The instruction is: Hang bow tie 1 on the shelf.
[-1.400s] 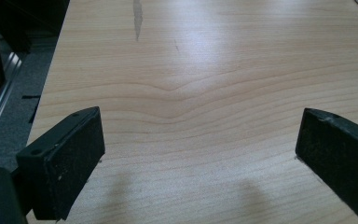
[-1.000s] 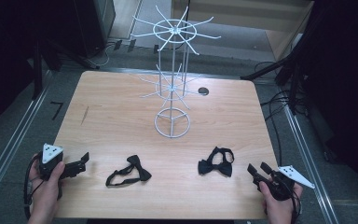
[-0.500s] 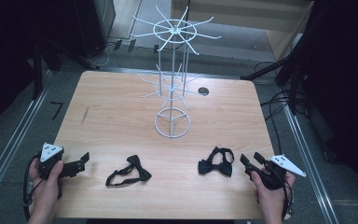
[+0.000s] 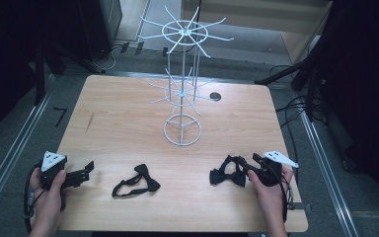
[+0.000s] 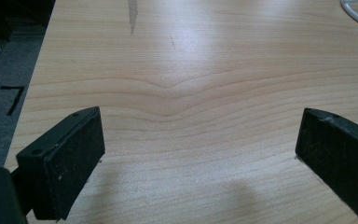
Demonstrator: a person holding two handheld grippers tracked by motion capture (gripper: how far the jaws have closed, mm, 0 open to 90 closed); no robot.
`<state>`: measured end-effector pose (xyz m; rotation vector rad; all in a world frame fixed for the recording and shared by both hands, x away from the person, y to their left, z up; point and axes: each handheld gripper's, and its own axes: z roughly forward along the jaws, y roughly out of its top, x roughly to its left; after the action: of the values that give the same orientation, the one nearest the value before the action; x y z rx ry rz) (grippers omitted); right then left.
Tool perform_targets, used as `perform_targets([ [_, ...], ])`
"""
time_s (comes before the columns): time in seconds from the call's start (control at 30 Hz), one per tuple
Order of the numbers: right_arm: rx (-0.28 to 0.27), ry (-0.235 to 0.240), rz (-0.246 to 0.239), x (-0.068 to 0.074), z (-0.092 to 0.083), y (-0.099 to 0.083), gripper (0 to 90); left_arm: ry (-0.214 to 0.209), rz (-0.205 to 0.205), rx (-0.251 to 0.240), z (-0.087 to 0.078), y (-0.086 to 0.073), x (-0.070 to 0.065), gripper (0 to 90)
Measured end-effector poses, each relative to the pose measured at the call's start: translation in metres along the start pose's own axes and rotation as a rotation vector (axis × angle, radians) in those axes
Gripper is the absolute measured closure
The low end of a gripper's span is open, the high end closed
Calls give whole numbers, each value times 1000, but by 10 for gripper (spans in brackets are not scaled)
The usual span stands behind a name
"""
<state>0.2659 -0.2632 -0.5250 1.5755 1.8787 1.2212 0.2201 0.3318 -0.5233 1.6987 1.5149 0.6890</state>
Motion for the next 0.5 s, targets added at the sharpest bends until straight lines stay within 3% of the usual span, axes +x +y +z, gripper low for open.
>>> perform_targets([
  [0.27, 83, -29, -2, 0, 17, -6, 382, -4, -5, 0, 0, 0, 0, 15],
  [0.3, 103, -32, -7, 0, 18, -9, 437, -4, -7, 2, 0, 0, 1, 15],
  [0.33, 103, -32, -7, 0, 18, -9, 437, -4, -7, 2, 0, 0, 1, 15],
  [0.37, 115, -3, 10, -2, 18, -10, 502, -4, -8, 2, 1, 0, 0, 15],
  [0.4, 115, -3, 10, -2, 18, -10, 502, -4, -8, 2, 1, 0, 0, 15],
  [0.43, 121, 2, -1, -1, 18, -11, 594, -3, -8, 2, 0, 0, 0, 15],
  [0.5, 126, 15, -5, 0, 17, -12, 645, -5, -11, 1, 0, 0, 1, 15],
])
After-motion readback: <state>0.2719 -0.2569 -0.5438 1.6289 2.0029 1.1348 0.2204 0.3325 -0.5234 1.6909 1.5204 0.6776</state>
